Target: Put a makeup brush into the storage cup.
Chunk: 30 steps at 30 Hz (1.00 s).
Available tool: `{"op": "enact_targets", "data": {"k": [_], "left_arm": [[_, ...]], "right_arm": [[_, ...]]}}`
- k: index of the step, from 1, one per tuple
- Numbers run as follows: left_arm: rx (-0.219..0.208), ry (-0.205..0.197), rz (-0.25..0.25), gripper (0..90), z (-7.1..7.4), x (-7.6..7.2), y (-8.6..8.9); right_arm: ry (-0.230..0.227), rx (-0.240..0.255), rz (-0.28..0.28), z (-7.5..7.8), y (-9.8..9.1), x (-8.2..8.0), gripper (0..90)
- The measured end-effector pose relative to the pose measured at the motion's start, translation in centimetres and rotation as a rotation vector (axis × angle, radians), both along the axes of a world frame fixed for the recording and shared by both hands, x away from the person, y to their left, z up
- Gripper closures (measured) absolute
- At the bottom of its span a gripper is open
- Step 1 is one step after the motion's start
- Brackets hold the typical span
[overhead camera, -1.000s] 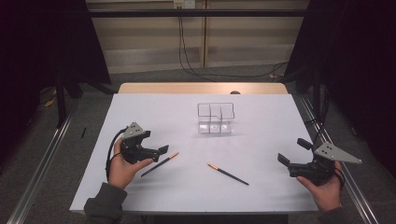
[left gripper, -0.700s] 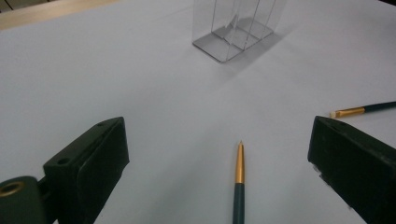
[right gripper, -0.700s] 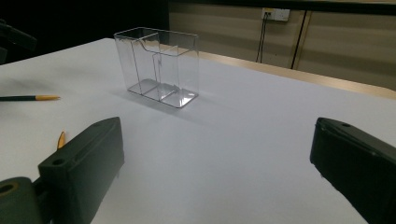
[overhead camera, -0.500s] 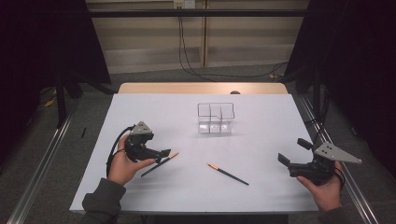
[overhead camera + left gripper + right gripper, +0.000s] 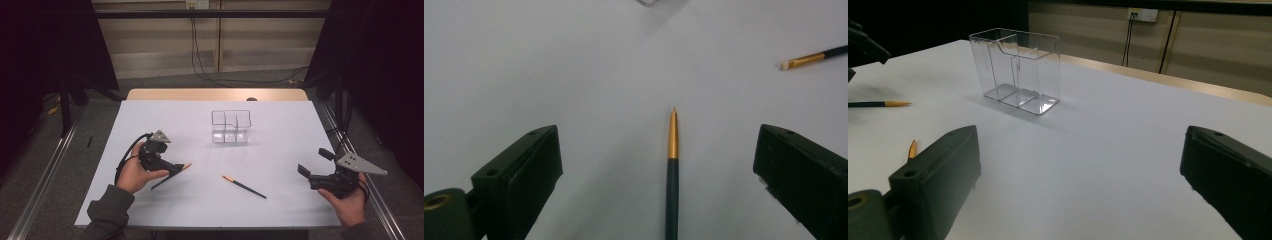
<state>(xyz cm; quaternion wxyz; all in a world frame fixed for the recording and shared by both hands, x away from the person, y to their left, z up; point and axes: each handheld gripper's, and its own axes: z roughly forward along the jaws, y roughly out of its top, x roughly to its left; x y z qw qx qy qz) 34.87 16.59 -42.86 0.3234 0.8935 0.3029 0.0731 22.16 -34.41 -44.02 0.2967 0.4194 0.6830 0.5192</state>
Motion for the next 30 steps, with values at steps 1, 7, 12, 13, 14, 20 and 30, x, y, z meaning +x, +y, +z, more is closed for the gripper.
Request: {"op": "enact_targets", "data": {"k": [1, 7, 12, 13, 14, 20, 30], "left_arm": [[0.022, 0.022, -0.016, 5.2, 0.1, 0.1, -0.1], [0.097, 0.056, -0.045, 5.2, 0.1, 0.3, -0.5], [0.161, 0.093, -0.067, 5.7, 0.1, 0.4, -0.9], [0.171, 0.107, -0.067, 5.7, 0.1, 0.4, -1.0], [0.180, 0.113, -0.067, 5.9, 0.1, 0.4, -1.0], [0.238, 0.151, -0.094, 7.2, 0.1, 0.5, -1.2], [0.289, 0.194, -0.099, 11.2, -0.3, 0.4, -1.4]], "right_arm": [[-0.001, 0.000, -0.003, 0.0, 0.0, 0.0, 2.2], [-0.001, -0.001, -0.001, 0.0, 0.0, 0.0, 2.2], [-0.001, 0.000, -0.002, 0.0, 0.0, 0.0, 2.2], [-0.001, 0.000, 0.001, 0.0, 0.0, 0.0, 2.2], [0.000, -0.001, 0.000, 0.0, 0.0, 0.0, 2.2], [-0.001, 0.001, 0.002, 0.0, 0.0, 0.0, 2.2], [0.000, 0.001, 0.002, 0.0, 0.0, 0.0, 2.2]]}}
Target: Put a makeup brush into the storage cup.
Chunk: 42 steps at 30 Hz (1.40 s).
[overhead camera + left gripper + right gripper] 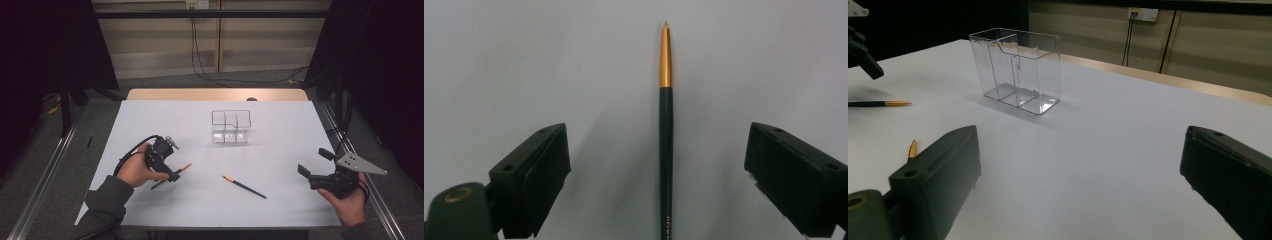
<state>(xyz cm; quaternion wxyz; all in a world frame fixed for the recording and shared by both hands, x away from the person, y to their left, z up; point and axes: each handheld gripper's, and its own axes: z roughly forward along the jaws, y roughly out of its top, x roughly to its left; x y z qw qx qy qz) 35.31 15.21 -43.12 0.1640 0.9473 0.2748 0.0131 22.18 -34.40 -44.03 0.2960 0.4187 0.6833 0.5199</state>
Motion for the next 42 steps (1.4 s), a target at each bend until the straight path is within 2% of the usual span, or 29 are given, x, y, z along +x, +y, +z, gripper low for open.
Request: {"op": "enact_targets", "data": {"k": [7, 8, 14, 22, 23, 25, 30, 34, 36, 37, 42], "left_arm": [[0.021, 0.024, -0.023, 17.0, -0.1, 0.0, 0.1], [0.028, 0.039, -0.030, 18.6, -0.2, 0.0, 0.1], [0.061, 0.045, -0.038, 26.4, -0.4, -0.1, 0.1], [0.057, 0.063, -0.041, 38.0, -0.7, -0.1, 0.2], [0.063, 0.080, -0.045, 38.6, -0.7, 0.0, 0.3], [0.063, 0.069, -0.033, 40.2, -0.9, -0.1, 0.3], [0.069, 0.103, -0.034, 44.3, -1.1, 0.0, 0.6], [0.064, 0.110, -0.023, 48.3, -1.1, -0.1, 0.6], [0.088, 0.109, -0.041, 51.1, -1.0, -0.1, 0.6], [0.080, 0.112, -0.046, 51.7, -1.0, -0.1, 0.6], [0.090, 0.102, -0.042, 54.7, -1.1, -0.2, 0.5]], "right_arm": [[0.001, 0.002, -0.002, 0.0, 0.0, 0.0, 2.1], [0.000, 0.000, -0.003, 0.0, 0.0, 0.0, 2.2], [0.001, -0.001, -0.002, 0.0, 0.0, 0.0, 2.1], [-0.002, 0.000, -0.005, 0.1, -0.1, 0.0, 2.2], [-0.001, -0.001, -0.005, 0.1, -0.1, 0.0, 2.2], [0.000, 0.001, -0.003, 0.1, -0.1, 0.0, 2.2], [0.002, -0.002, -0.005, 0.1, -0.2, 0.0, 2.2], [0.002, -0.003, -0.004, 0.1, -0.2, 0.0, 2.2], [0.004, -0.003, -0.005, 0.1, -0.1, 0.0, 2.2], [0.004, -0.002, -0.005, 0.1, -0.1, 0.0, 2.2], [0.003, -0.004, -0.006, 0.1, -0.1, 0.0, 2.2]]}}
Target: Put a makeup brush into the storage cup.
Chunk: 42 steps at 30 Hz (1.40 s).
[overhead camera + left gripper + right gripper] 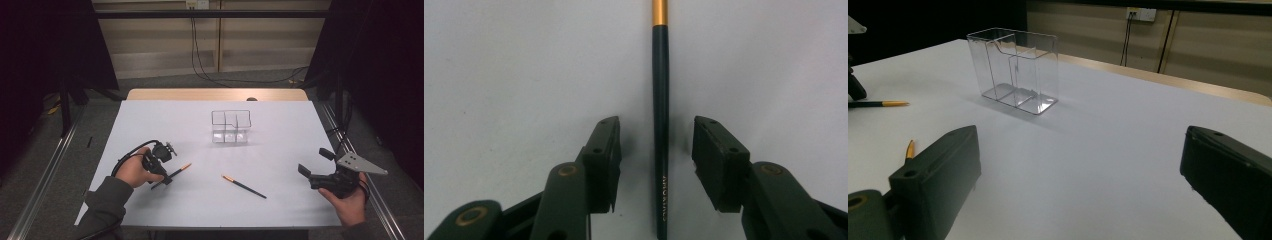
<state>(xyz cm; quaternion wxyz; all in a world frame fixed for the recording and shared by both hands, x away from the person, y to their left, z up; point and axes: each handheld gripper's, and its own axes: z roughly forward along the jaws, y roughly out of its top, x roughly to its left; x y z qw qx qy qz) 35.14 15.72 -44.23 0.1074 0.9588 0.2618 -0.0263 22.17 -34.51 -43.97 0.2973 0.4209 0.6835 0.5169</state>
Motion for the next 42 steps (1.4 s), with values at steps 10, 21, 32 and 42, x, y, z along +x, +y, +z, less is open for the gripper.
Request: {"op": "enact_targets", "data": {"k": [10, 21, 32, 42], "left_arm": [[0.041, -0.018, -0.002, 64.0, 0.0, 0.0, -0.3], [0.087, -0.021, 0.005, 73.7, 0.0, -0.1, -1.1], [0.098, -0.016, 0.024, 84.0, -0.1, -0.2, -1.4], [0.089, -0.004, 0.045, 84.2, -0.1, -0.1, -1.3]], "right_arm": [[0.000, -0.003, 0.001, 0.0, 0.1, 0.0, 2.2], [0.004, 0.000, -0.009, 0.0, 0.0, 0.1, 2.2], [0.003, -0.008, 0.000, -0.2, 0.0, 0.2, 2.1], [0.009, -0.010, 0.006, -0.2, 0.1, 0.2, 2.2]]}}
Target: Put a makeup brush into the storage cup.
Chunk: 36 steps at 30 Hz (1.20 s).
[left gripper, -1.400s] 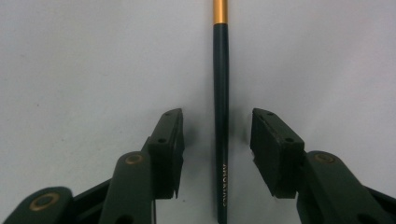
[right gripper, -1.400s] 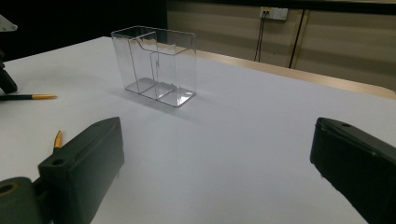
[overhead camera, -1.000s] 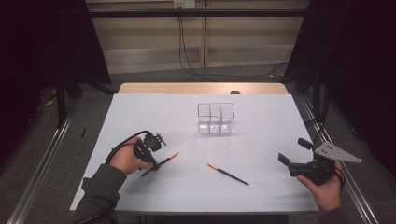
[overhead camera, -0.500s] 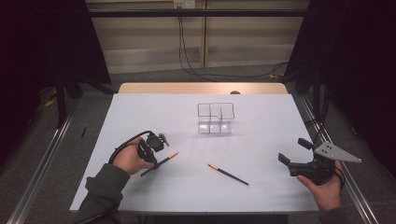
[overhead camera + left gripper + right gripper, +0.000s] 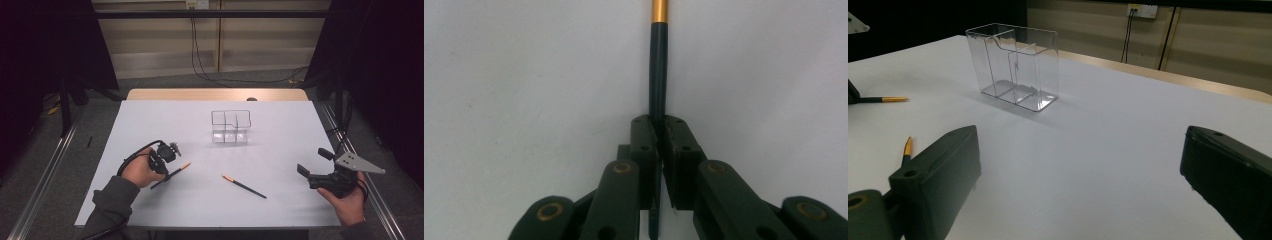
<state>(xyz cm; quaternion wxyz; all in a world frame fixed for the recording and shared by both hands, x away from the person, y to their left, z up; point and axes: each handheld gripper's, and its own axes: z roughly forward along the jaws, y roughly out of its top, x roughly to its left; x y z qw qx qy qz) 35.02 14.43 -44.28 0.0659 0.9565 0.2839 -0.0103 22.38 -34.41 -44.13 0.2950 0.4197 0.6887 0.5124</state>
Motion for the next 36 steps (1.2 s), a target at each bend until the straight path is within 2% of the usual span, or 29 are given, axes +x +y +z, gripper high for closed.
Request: {"op": "enact_targets", "data": {"k": [2, 4, 12, 16, 17, 21, 23, 25, 27, 30, 31, 33, 35, 36], "left_arm": [[-0.014, 0.005, -0.008, 84.2, 0.1, 0.1, 0.3], [-0.033, -0.006, 0.013, 84.2, 0.0, 0.0, 0.5], [-0.020, -0.008, 0.005, 84.2, 0.2, -0.1, 0.4], [-0.034, -0.007, 0.024, 84.2, 0.4, 0.0, 0.6], [-0.047, -0.001, 0.042, 84.2, 0.4, -0.1, 0.7], [-0.059, -0.007, 0.043, 84.2, 0.4, -0.1, 0.9], [-0.090, -0.008, 0.059, 84.2, 0.5, 0.0, 1.1], [-0.091, -0.016, 0.058, 84.2, 0.5, 0.0, 1.1], [-0.117, -0.030, 0.079, 84.2, 0.7, 0.0, 1.2], [-0.135, -0.036, 0.084, 84.2, 0.9, 0.0, 1.3], [-0.165, -0.060, 0.103, 84.2, 0.9, 0.0, 1.3], [-0.176, -0.064, 0.116, 84.2, 1.0, 0.0, 1.3], [-0.209, -0.081, 0.121, 84.2, 1.1, 0.1, 1.3], [-0.209, -0.081, 0.121, 84.2, 1.1, 0.1, 1.3]], "right_arm": [[-0.001, 0.000, -0.001, 0.0, 0.0, 0.0, 2.2], [0.000, 0.001, 0.004, 0.0, 0.1, 0.0, 2.2], [0.003, -0.001, -0.002, 0.0, 0.1, 0.0, 2.2], [-0.001, -0.004, -0.002, 0.0, 0.0, 0.0, 2.2], [-0.002, -0.005, -0.001, 0.0, 0.0, 0.0, 2.2], [0.002, -0.006, -0.004, 0.0, -0.1, 0.0, 2.1], [0.002, -0.008, 0.002, 0.0, 0.0, 0.0, 2.1], [-0.001, -0.008, -0.005, 0.0, 0.1, 0.0, 2.1], [-0.001, -0.012, -0.003, 0.1, 0.1, 0.0, 2.1], [0.005, -0.008, 0.000, 0.0, 0.2, 0.0, 2.1], [0.005, -0.014, 0.004, 0.1, 0.2, 0.0, 2.0], [0.002, -0.011, 0.004, 0.1, 0.2, 0.0, 2.0], [-0.001, -0.015, 0.007, 0.1, 0.2, 0.0, 2.0], [0.002, -0.016, 0.006, 0.1, 0.3, 0.0, 2.0]]}}
